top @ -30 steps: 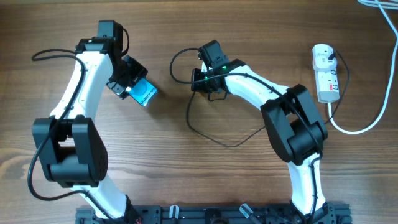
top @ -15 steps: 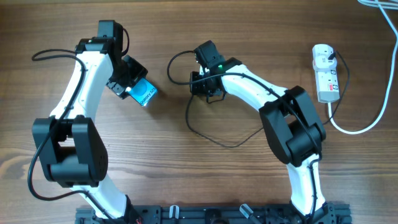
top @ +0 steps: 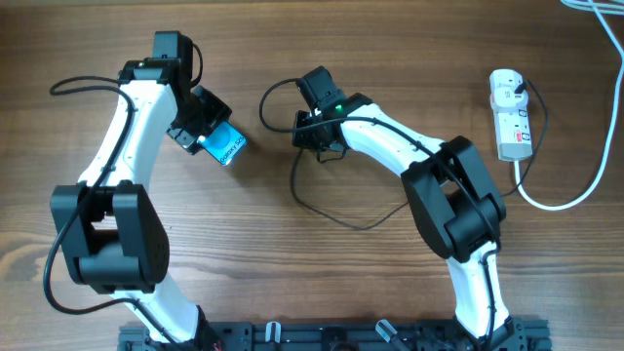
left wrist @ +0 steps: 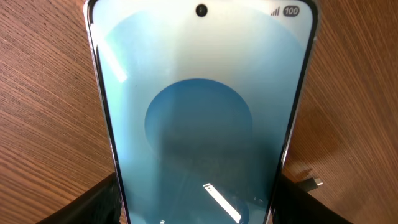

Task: Plug charger to phone and switch on socket
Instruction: 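Grasp the USB-C plug end with the right gripper and lift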

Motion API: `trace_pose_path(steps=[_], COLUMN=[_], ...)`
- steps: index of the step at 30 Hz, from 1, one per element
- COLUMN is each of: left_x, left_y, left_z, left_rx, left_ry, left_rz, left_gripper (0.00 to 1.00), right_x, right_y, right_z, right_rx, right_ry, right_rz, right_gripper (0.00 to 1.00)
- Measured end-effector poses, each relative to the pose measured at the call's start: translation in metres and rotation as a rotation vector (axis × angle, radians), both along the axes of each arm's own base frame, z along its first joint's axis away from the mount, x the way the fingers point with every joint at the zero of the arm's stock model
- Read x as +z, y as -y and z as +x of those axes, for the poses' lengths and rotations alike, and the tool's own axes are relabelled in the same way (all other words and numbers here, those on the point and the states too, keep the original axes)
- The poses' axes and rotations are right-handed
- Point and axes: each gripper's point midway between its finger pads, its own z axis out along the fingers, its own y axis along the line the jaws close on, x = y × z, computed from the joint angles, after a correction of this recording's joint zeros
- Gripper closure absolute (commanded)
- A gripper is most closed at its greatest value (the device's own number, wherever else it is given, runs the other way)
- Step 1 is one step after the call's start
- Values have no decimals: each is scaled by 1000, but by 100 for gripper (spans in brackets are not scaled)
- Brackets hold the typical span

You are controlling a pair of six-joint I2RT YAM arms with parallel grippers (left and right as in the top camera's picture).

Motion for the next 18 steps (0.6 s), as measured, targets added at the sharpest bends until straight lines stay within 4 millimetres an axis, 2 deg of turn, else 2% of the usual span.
trace_pose_path(steps=[5,7,8,11,12,13,16,18], left_x=[0,0,0,0,0,0,1,1], left_y=[0,0,0,0,0,0,0,0], left_z=[0,0,1,3,3,3,3,3], left_rx=[0,0,0,0,0,0,0,0], left_ry=[0,1,4,11,12,11,12,14], left_rz=[0,0,0,0,0,0,0,0], left_gripper=[96,96,96,96,96,96,96,96], right_x=[2,10,20,88,106,133,164,172], right_y=[2,7,10,18,18,20,18,16], right_z=[0,0,2,14,14,12,-5,-19], right_rx=[66,96,112,182,213,260,372,437], right_ry=[1,-3,8,110,134,172,195,183], right_rz=[22,50,75,216,260,322,422,458], right_gripper=[96,96,96,96,96,96,96,95])
